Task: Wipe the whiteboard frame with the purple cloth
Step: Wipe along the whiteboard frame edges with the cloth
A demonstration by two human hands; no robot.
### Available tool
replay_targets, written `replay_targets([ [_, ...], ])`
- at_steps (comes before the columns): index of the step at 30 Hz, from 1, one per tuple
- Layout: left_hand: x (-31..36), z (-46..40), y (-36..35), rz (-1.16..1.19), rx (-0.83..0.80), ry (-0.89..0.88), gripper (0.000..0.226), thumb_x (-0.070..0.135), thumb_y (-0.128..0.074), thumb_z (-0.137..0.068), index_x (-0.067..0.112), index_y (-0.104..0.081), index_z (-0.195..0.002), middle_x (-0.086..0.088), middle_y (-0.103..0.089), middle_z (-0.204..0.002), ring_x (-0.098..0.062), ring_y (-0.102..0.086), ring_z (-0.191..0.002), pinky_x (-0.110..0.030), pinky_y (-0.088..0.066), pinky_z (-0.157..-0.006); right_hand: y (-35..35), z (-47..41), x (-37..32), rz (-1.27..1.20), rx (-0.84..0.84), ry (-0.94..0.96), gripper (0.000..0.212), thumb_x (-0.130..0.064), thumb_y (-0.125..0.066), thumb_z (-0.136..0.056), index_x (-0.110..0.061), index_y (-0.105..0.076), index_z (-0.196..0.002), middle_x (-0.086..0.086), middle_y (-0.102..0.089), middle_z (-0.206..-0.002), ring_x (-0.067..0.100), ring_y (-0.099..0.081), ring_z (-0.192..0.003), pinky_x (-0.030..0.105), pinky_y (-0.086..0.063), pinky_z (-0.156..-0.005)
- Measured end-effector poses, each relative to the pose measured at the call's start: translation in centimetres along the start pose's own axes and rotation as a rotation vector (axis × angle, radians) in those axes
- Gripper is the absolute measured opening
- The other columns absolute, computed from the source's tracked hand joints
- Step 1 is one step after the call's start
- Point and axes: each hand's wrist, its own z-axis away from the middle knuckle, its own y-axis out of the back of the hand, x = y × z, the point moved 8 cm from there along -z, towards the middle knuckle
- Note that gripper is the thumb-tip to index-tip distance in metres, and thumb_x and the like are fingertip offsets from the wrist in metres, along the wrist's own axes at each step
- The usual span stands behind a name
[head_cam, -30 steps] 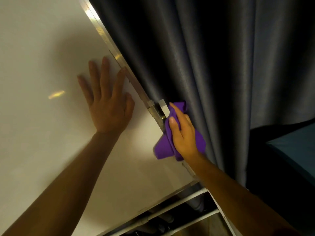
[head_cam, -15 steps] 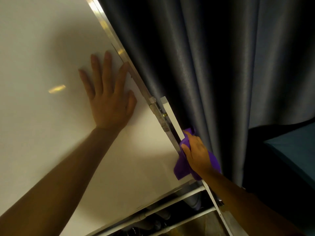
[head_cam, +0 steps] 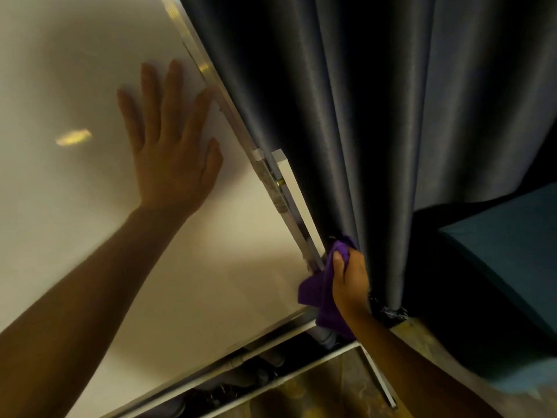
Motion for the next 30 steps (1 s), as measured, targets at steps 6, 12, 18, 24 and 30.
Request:
replay_targets([
  [6,0.1,0.2,1.5,0.056,-0.132,-0.004,0.059,0.033,-0.053,-0.104,0.014,-0.043,-0.159,-0.024,-0.031,-0.170,-0.054,-0.026,-0.156,-0.073,-0.018,-0.125,3.3,-7.1,-10.2,-0.266,0.049,0.022,0.029,-0.040,-0.039,-0.104,-0.022,-0.057,-0.118,-0.009,-0.063,-0.090,0.000,-0.064,-0.076,0.015,-0.053,-0.067],
  [12,-4.3,-4.4,4.9,-0.022,-0.209,0.113,0.064,0.052,-0.032,-0.105,0.026,-0.033,-0.163,-0.014,-0.010,-0.177,-0.044,-0.008,-0.164,-0.072,-0.010,-0.127,1.3,-8.5,-23.7,-0.479,-0.188,0.102,0.022,-0.045,-0.041,-0.103,-0.040,-0.061,-0.094,-0.008,-0.063,-0.082,0.006,-0.063,-0.068,0.011,-0.050,-0.056],
  [18,-5.9,-5.8,4.6,-0.075,-0.313,0.169,0.082,0.077,-0.021,-0.100,0.033,-0.007,-0.168,-0.014,0.005,-0.178,-0.044,0.003,-0.164,-0.078,-0.004,-0.124,1.1,-6.2,-23.5,-0.590,-0.194,-0.005,0.027,-0.057,-0.044,-0.097,-0.038,-0.063,-0.095,-0.008,-0.068,-0.068,0.011,-0.068,-0.059,0.015,-0.051,-0.051],
  [24,-6.3,-5.5,2.5,-0.074,-0.332,0.128,0.090,0.083,-0.009,-0.095,0.031,0.000,-0.169,-0.017,0.002,-0.178,-0.047,-0.001,-0.163,-0.081,-0.009,-0.122,2.1,-4.0,-22.0,-0.606,-0.193,-0.077,0.046,-0.064,-0.046,-0.093,-0.023,-0.065,-0.100,-0.001,-0.070,-0.075,0.016,-0.071,-0.064,0.023,-0.057,-0.059],
  [30,-6.9,-5.1,0.9,-0.029,-0.419,0.126,0.094,0.084,-0.007,-0.092,0.030,-0.005,-0.168,-0.017,-0.002,-0.178,-0.047,-0.004,-0.163,-0.079,-0.010,-0.122,2.2,-3.1,-18.7,-0.506,-0.144,-0.086,0.039,-0.062,-0.042,-0.095,-0.029,-0.063,-0.091,0.000,-0.068,-0.077,0.019,-0.071,-0.072,0.028,-0.060,-0.065],
])
